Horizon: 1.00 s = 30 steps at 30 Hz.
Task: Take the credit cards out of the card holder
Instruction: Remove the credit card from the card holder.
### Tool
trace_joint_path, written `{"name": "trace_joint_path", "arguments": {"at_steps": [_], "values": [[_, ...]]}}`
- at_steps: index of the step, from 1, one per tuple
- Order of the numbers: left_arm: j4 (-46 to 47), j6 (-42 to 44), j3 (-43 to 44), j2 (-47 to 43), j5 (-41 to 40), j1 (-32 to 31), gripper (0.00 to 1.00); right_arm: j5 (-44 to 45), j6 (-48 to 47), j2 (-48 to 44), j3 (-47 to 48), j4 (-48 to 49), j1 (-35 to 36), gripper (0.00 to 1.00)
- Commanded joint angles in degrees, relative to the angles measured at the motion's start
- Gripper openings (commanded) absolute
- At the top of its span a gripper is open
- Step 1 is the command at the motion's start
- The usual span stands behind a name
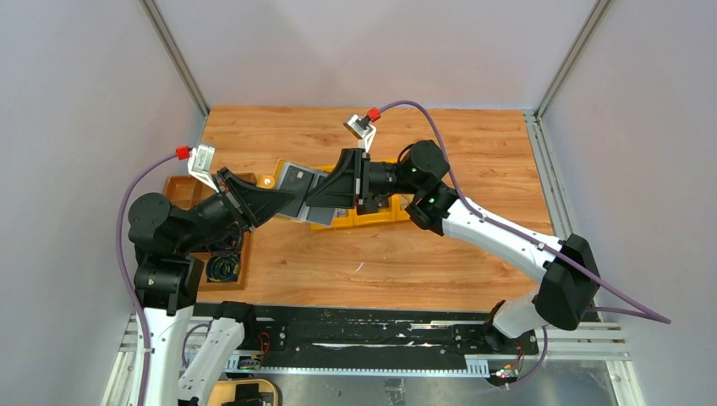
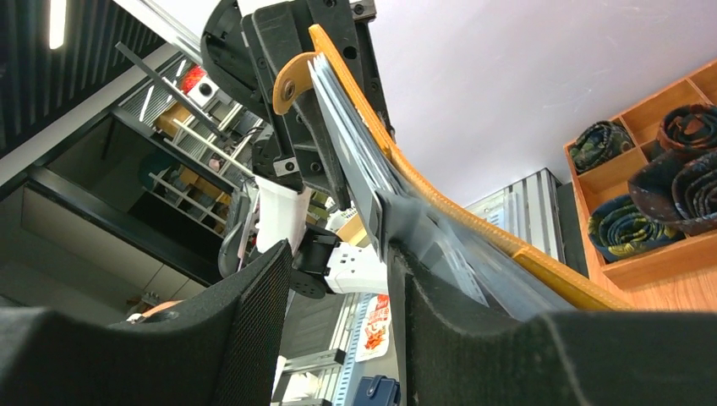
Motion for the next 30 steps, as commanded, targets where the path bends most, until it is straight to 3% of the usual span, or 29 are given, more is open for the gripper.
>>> {"name": "trace_joint_path", "arguments": {"at_steps": [1,4,7,9,22,30], "values": [[10.1,-7.9,0.7,-1.0,9.2,-0.7,0.0,1.4,0.7,1.1,-0.9,2.1,0.4,0.49],[12.4,-10.2,-0.3,-1.0,11.2,-0.7,0.03,2.1,2.2,1.6,-0.4,4.5,0.4,0.49],[13.2,-11.7,-1.1,-1.2,12.9,-0.7,0.15,1.9,6.3,2.9,-0.2,10.4,0.5,0.47],[13.4,-11.8,-1.4,-1.2,14.0,-0.7,0.18,1.7,9.0,4.0,0.1,15.1,0.5,0.44],[11.8,-8.6,-2.4,-2.0,15.8,-0.7,0.21,3.1,11.7,4.7,-0.3,20.5,0.4,0.32],[7.0,-3.8,-1.5,-2.5,15.7,-0.7,0.24,7.2,9.7,5.1,1.2,21.0,0.8,0.19]]}}
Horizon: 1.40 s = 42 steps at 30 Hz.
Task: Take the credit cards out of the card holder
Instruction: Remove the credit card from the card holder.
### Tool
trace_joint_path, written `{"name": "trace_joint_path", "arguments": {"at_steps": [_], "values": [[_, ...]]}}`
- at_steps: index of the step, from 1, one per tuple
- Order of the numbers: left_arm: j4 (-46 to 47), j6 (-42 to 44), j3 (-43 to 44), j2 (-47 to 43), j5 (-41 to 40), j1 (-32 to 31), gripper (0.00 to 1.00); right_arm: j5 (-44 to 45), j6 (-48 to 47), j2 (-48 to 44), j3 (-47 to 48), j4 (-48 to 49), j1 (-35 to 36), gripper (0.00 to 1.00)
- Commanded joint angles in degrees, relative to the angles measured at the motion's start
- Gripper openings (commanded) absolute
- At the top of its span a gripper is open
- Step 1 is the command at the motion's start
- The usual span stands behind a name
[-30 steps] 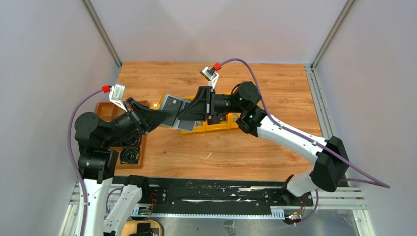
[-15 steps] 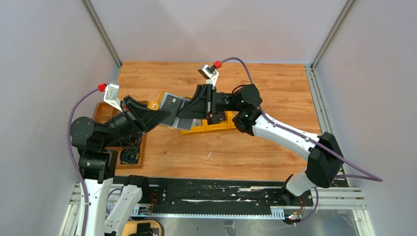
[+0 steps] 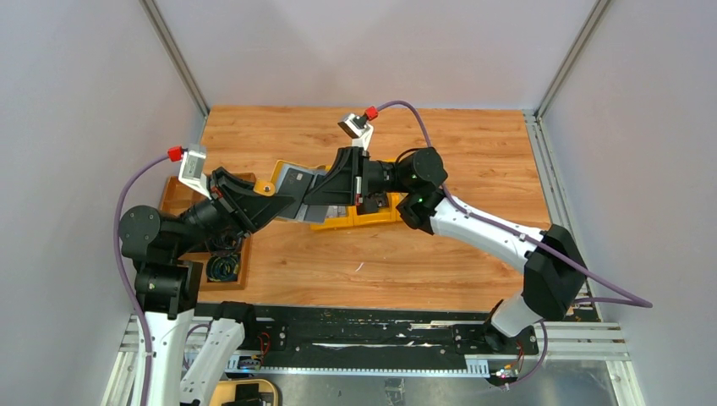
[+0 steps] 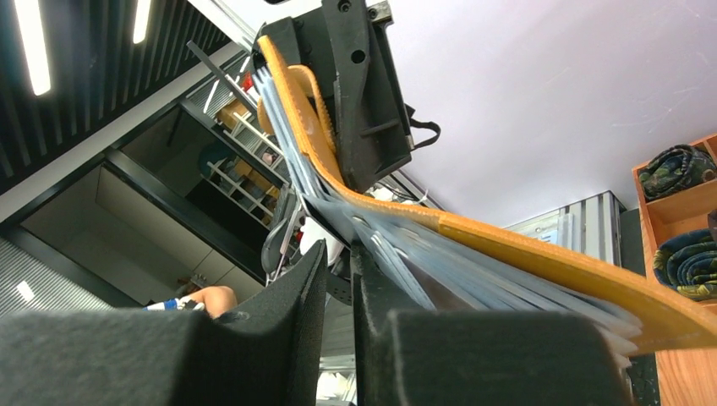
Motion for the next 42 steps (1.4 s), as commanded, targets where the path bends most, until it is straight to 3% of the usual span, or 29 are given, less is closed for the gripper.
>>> {"name": "trace_joint_path", "arguments": {"at_steps": [1,9,13,23,27,29,34,42], "values": [[-4.7,1.5,0.1,-1.2,9.8,-1.5,0.24,10.3,-2.7,0.8,2.2,2.0,1.0,0.17],[-5.5,2.0,0.7,-1.1,8.7,-1.5,0.36,11.4,-9.6,-0.9,2.9,-5.0,2.5,0.05],[-5.3,1.1,1.6,-0.6,8.1,-1.5,0.36,12.1,-12.5,-3.2,1.5,-7.5,2.6,0.0],[-1.1,-3.9,2.8,0.7,6.8,-1.5,0.19,12.1,-15.2,-8.1,-4.5,-8.9,2.6,0.0],[-0.7,-4.3,3.4,1.1,6.7,-1.5,0.05,11.9,-15.1,-9.0,-6.4,-8.7,2.2,0.0],[-0.8,-4.6,3.7,1.1,6.9,-1.5,0.04,12.4,-14.5,-9.3,-7.2,-8.4,1.8,0.13],[-0.5,-4.9,4.0,0.9,7.8,-1.5,0.03,14.4,-13.2,-8.3,-6.1,-7.9,1.3,0.31],[-0.3,-5.6,4.2,0.3,9.0,-1.5,0.03,16.4,-12.9,-5.9,-2.3,-9.5,1.2,0.35]]}}
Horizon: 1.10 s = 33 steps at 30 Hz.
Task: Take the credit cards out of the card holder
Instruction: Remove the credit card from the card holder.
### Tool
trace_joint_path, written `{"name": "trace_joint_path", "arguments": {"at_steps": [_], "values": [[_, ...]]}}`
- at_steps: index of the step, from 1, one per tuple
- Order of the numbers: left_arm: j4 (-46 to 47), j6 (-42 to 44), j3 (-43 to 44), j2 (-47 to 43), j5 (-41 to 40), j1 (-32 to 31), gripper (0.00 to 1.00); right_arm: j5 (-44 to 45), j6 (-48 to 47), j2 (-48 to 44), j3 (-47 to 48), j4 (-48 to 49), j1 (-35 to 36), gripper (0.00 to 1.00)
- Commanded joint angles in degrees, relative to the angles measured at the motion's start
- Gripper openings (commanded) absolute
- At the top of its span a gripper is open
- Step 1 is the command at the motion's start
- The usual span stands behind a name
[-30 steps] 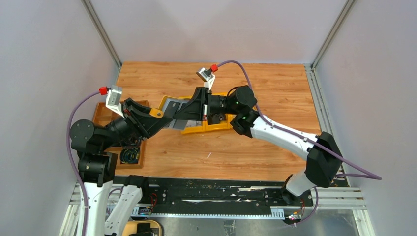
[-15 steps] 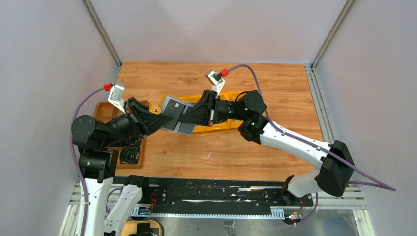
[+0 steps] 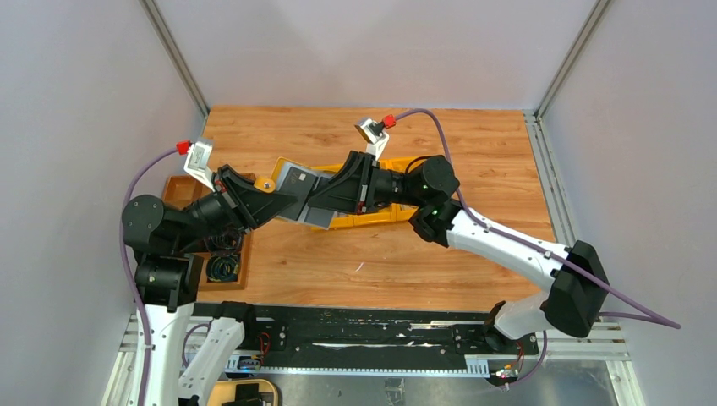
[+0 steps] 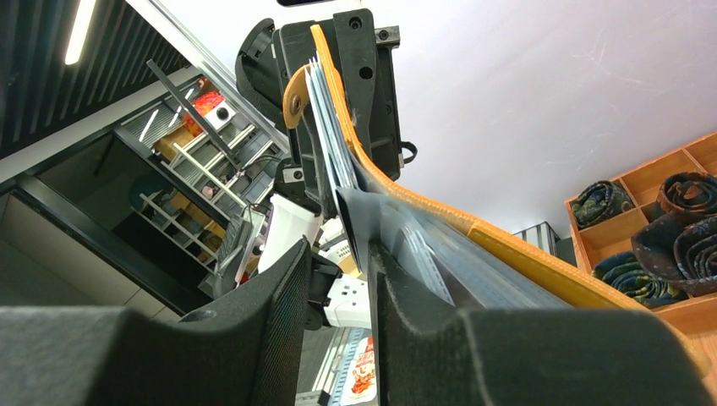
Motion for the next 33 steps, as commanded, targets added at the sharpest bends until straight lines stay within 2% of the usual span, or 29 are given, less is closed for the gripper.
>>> {"name": "trace_joint_path", "arguments": {"at_steps": [1,3,7,9,10,12,13,15,22,28,33], "values": [[2.6,-2.8,2.4,-1.6,7.3,-1.0,0.03,6.9,-0.8,2.1,3.0,-1.4,-0.9,0.35],[2.6,-2.7,2.2,-1.8,7.4,-1.0,0.03,7.3,0.0,2.6,3.5,-0.7,-0.9,0.31],[2.6,-2.3,1.8,-1.9,7.7,-1.0,0.07,6.7,2.6,4.1,4.6,2.4,-0.9,0.15],[2.5,-2.1,1.4,-1.8,7.7,-1.0,0.21,6.4,2.9,4.2,4.9,2.4,-0.9,0.04],[2.6,-2.1,1.3,-1.7,7.8,-1.0,0.29,6.3,2.9,4.1,4.9,2.3,-0.9,0.02],[2.6,-2.6,1.4,-1.3,7.7,-1.0,0.4,5.9,2.6,3.8,4.3,2.1,-0.9,0.0],[2.6,-2.8,1.6,-1.1,7.5,-1.0,0.44,5.8,2.5,3.6,3.8,2.1,-0.9,0.0],[2.9,-3.1,1.9,-0.8,6.8,-1.0,0.46,5.7,2.1,3.0,2.7,2.1,-0.9,0.0],[4.1,-3.8,2.6,-0.4,5.1,-1.0,0.37,5.8,1.5,0.6,-1.6,2.7,-1.0,0.0],[2.9,-2.4,3.2,-0.5,3.2,-0.7,0.19,4.6,2.7,-1.7,-5.3,7.1,-1.0,0.0],[2.9,-2.3,3.7,0.1,2.9,-0.6,0.06,4.7,3.2,-2.7,-6.9,10.2,-1.0,0.18]]}}
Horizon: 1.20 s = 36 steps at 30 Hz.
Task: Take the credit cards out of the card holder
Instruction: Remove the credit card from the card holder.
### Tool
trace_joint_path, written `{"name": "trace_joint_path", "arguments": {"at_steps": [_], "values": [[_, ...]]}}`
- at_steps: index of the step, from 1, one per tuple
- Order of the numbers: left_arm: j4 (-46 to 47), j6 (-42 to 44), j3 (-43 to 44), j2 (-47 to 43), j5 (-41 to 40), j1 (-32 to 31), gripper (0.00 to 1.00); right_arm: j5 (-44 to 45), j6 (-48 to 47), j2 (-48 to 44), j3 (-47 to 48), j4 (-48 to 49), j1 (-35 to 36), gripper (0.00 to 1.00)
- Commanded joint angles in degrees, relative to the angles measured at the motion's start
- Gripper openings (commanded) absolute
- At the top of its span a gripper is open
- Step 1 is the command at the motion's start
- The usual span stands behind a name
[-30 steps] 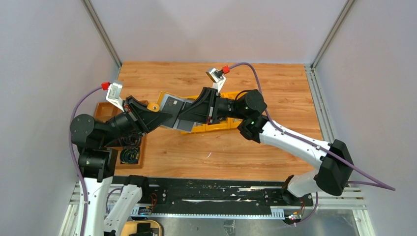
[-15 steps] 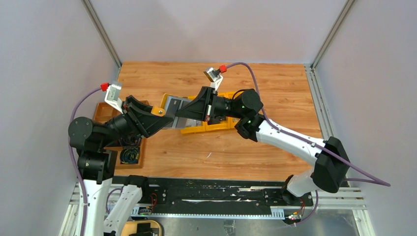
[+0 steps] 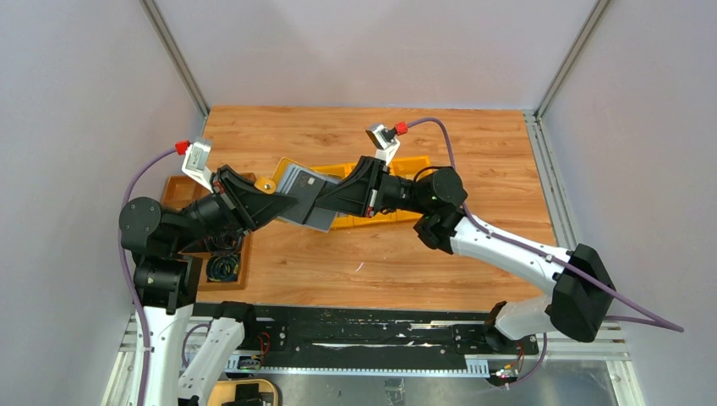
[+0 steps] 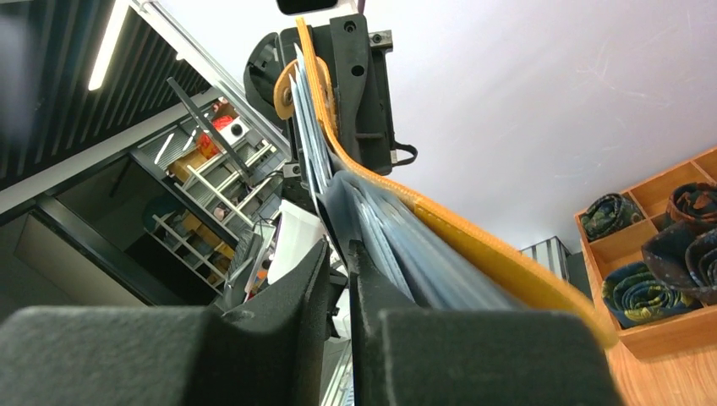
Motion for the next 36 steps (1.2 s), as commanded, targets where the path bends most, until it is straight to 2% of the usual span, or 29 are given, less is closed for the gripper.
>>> {"name": "trace_joint_path", "arguments": {"at_steps": [1,5,10,15,18,20,23,26,28,32,36], "values": [[1.8,-0.8,3.2,0.1,2.7,-0.6,0.04,2.5,0.1,-0.7,-1.5,3.8,-0.6,0.2],[1.3,-0.6,3.7,0.2,2.8,-0.6,0.0,1.8,0.1,0.1,0.4,3.4,-0.6,0.31],[1.3,-0.7,3.9,0.2,3.7,-0.6,0.0,2.3,0.2,1.6,2.5,3.0,-0.6,0.32],[1.0,-0.3,3.4,0.0,4.2,-0.6,0.0,1.5,1.8,3.2,5.3,5.0,-0.6,0.25],[0.3,0.5,3.6,0.0,3.8,-0.6,0.01,0.9,1.7,2.8,5.4,5.1,-0.6,0.13],[-0.1,0.8,3.9,0.0,3.5,-0.6,0.05,0.9,1.7,2.2,4.3,5.2,-0.6,0.07],[-0.6,0.9,4.5,0.4,3.1,-0.6,0.22,0.7,2.2,1.5,2.5,6.2,-0.6,0.03],[-0.6,0.9,5.0,0.7,2.6,-0.6,0.27,0.8,2.6,0.9,0.8,7.2,-0.6,0.0],[-0.1,0.6,5.4,1.0,2.4,-0.6,0.26,0.6,2.8,0.5,0.0,7.7,-0.6,0.0],[-0.3,0.7,6.0,1.3,1.4,-0.6,0.16,0.3,2.7,-0.2,-0.9,8.3,-0.6,0.0],[-1.1,1.1,6.4,1.4,0.5,-0.5,0.1,-0.2,3.4,-0.6,-2.0,10.8,-0.6,0.06]]}}
